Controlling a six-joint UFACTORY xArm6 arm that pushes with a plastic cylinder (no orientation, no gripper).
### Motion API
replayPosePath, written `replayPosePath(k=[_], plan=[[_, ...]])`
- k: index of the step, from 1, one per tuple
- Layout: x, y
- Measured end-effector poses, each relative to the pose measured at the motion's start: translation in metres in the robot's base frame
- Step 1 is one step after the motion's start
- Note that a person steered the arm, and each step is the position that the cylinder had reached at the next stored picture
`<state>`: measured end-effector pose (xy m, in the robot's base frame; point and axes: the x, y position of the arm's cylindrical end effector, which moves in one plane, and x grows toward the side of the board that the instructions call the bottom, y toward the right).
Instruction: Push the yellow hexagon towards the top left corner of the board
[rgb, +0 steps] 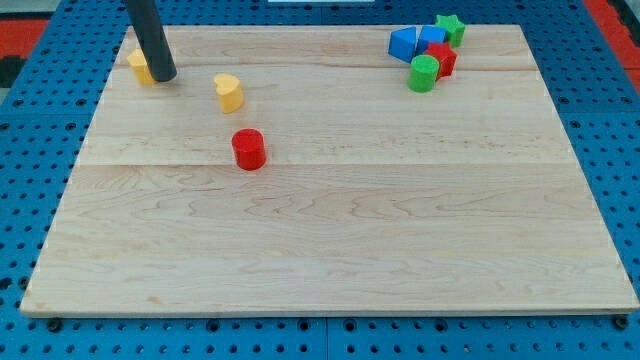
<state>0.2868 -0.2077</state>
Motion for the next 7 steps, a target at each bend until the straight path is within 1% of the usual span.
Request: replayPosePath(k=[1,2,3,4,5,6,7], plan=[[-0.006,0.0],[0.027,0.012],[0.059,0.009],[0.003,-0.003],[-0.022,-0.02],[0.019,0.007],[0.022,-0.057]])
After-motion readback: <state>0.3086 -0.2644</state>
